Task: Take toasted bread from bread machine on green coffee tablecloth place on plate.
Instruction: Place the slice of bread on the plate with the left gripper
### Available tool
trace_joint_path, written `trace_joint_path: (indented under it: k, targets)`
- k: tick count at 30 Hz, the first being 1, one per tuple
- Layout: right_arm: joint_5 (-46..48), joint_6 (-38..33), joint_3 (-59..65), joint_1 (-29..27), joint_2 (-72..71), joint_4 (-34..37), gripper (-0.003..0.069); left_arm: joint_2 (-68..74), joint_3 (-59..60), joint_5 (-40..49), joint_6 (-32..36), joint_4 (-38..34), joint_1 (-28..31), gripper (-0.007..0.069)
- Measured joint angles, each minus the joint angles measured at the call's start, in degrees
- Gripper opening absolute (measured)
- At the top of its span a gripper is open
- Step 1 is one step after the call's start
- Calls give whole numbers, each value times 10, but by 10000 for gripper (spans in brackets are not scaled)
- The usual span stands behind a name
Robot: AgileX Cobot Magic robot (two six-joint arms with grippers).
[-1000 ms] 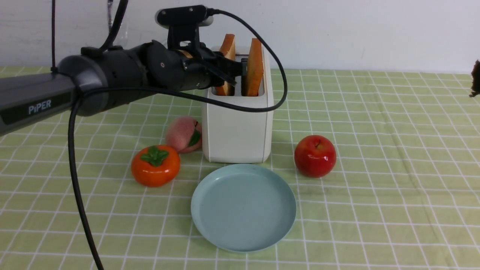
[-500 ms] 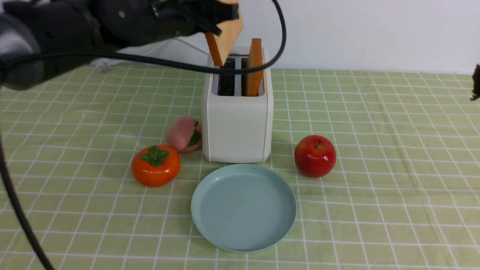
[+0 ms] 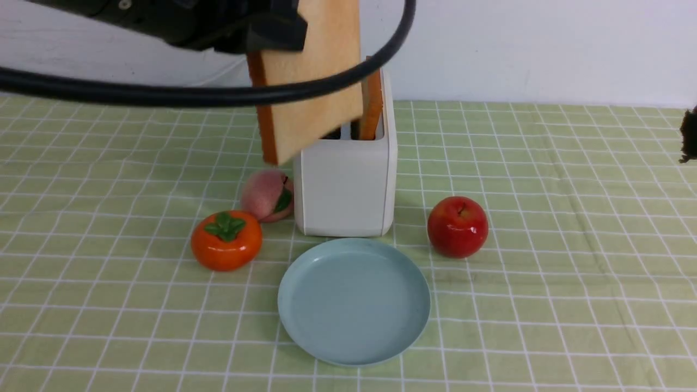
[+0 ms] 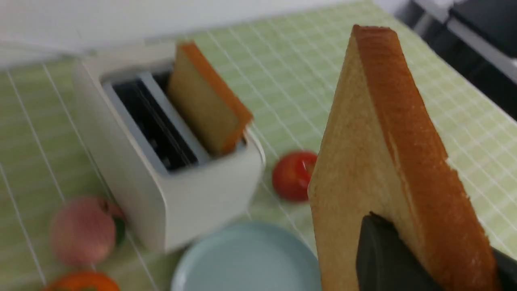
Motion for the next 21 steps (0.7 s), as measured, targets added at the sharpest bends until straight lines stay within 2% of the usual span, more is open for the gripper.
trace_joint_path:
  k: [4,6,13,21]
  targets:
    - [4,0,0,0,-1,0,-17,0,56,63,-9,-26,-6,106]
    - [7,0,0,0,-1,-1,-15,8,116,55,6,-58,-18,106]
    - [10,-17,0,0,-2,4,-10,93,195,-70,80,-173,-57,106]
    - [23,-24,0,0,-2,9,-7,197,195,-163,93,-195,-56,106]
